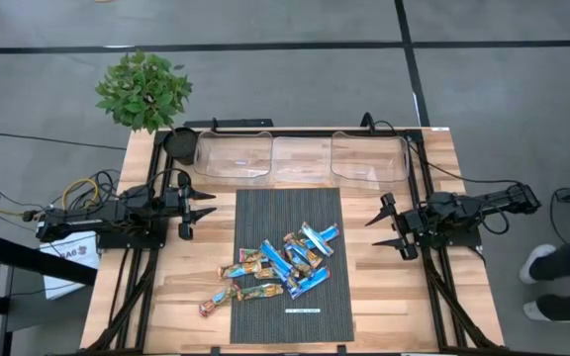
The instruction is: Pick and place Granola Bars by type
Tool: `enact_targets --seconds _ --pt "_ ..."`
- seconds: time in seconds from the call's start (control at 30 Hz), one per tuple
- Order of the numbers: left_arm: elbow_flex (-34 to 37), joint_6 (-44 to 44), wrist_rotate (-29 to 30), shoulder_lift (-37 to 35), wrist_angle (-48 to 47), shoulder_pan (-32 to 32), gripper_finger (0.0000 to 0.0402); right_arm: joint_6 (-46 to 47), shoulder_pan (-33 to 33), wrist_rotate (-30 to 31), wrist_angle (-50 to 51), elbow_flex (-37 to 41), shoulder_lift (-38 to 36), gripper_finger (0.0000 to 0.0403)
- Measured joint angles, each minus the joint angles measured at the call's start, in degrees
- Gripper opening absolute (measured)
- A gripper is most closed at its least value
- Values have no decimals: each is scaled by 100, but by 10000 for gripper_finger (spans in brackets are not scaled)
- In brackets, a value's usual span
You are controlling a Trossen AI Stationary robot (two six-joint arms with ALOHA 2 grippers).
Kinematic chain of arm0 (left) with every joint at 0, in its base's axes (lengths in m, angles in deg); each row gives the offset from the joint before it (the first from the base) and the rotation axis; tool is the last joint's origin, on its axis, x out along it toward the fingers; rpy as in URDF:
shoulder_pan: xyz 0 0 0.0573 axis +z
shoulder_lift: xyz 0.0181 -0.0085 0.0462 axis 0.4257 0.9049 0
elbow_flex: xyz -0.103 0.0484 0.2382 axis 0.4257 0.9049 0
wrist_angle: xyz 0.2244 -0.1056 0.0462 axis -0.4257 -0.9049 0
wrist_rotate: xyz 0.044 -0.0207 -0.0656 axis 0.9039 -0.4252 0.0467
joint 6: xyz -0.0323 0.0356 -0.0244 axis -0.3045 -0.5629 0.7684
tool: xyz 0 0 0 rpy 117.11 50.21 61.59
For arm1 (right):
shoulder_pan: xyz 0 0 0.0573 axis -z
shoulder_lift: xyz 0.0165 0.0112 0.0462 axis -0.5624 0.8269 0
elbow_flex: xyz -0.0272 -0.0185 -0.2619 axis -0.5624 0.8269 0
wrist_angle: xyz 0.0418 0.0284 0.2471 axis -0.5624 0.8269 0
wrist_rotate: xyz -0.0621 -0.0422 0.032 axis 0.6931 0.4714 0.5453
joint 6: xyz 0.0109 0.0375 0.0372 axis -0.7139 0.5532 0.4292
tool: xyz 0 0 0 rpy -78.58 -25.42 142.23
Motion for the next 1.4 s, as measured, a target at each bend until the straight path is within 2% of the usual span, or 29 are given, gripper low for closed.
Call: enact_targets --seconds 0.17,0.47,0.7,0.87,1.13,1.27,1.4 --pt "2 -28 0 2 0 0 153 0 -1 -1 1 1 1 249" --pt "1 545 0 2 -2 0 153 0 -1 0 1 0 1 249" --pt "2 622 -26 7 -4 0 153 0 0 0 1 0 2 249" --pt "-24 556 -32 380 -17 0 153 0 0 0 2 2 2 249" --pt "-683 421 12 1900 -197 -44 153 0 -2 0 2 2 2 249" --pt "-1208 38 35 2936 -71 -337 153 0 -2 0 0 0 2 249" --pt "-1881 -431 371 4048 -85 -753 153 0 0 0 1 0 2 249"
